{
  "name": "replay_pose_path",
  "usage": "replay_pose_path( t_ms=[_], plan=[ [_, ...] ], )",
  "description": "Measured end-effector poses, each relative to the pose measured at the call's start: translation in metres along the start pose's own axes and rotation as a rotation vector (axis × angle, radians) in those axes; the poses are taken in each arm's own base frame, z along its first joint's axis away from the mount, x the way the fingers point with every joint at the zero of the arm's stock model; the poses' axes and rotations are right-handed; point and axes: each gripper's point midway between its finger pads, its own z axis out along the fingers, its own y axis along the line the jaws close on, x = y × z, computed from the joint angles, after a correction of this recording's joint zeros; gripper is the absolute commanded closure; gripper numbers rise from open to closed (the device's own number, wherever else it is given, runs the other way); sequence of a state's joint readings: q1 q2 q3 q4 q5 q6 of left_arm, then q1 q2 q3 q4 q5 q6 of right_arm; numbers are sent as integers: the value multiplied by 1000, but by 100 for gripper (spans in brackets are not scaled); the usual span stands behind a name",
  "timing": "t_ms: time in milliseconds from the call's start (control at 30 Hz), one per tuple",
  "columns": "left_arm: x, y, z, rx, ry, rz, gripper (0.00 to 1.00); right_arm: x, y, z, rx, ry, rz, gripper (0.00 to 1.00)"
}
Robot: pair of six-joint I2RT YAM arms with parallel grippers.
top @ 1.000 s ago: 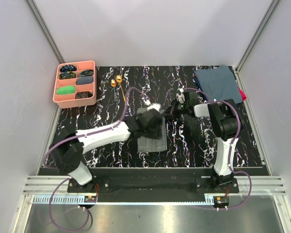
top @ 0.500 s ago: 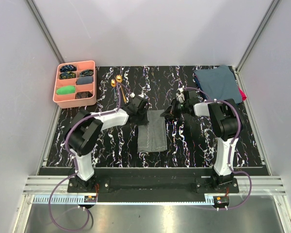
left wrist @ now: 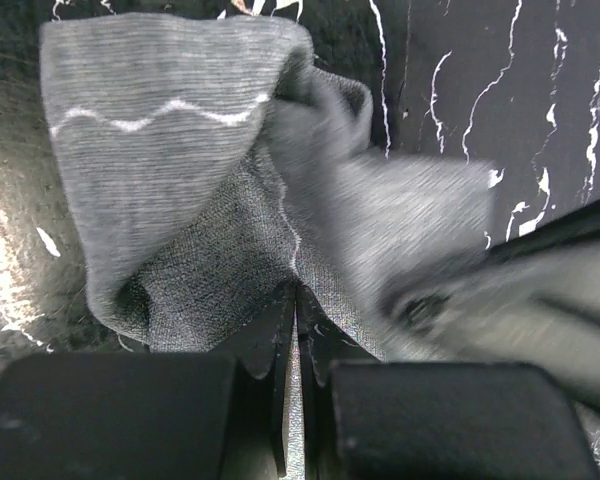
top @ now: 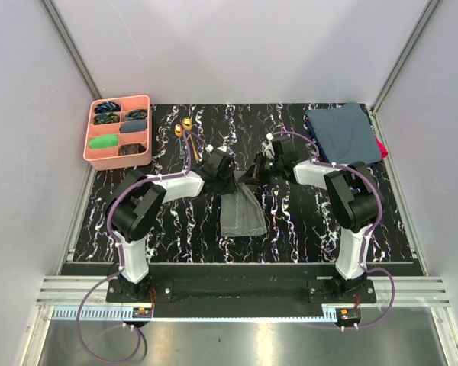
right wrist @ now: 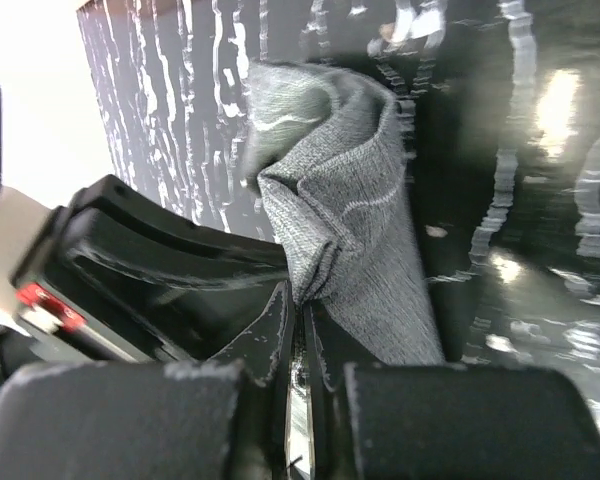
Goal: Fold the napkin into a case and place the utensils inside
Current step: Stuff the top corner of the smaller-rectangle-folded napkin into the folded napkin.
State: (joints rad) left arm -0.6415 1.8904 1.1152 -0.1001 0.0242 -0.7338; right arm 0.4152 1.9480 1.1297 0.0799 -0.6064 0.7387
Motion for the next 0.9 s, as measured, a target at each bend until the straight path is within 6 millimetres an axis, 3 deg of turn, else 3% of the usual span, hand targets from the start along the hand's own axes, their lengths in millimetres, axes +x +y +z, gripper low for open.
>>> replay_pose_path(
  t_ms=[100,200,367,600,767,900],
  plan=[
    [0,-1,1,10,-9,-1,95,7,13,10,16,-4,1,100],
    [-3,3,2,6,-13,-12,95,6,13,15,47,-31,15,100],
    [-2,3,-1,17,-22,-5,94,4,1,19,102,-87,65,100],
    [3,1,-21,45,-17,2,91,-3,-11,21,175,-166,157,100],
    [-11,4,-46,62,-63,-18,92,-11,-11,16,216,-230,155,100],
    [-23,18,-43,40,-76,-51,93,-13,-12,16,250,-267,119,100]
  ],
)
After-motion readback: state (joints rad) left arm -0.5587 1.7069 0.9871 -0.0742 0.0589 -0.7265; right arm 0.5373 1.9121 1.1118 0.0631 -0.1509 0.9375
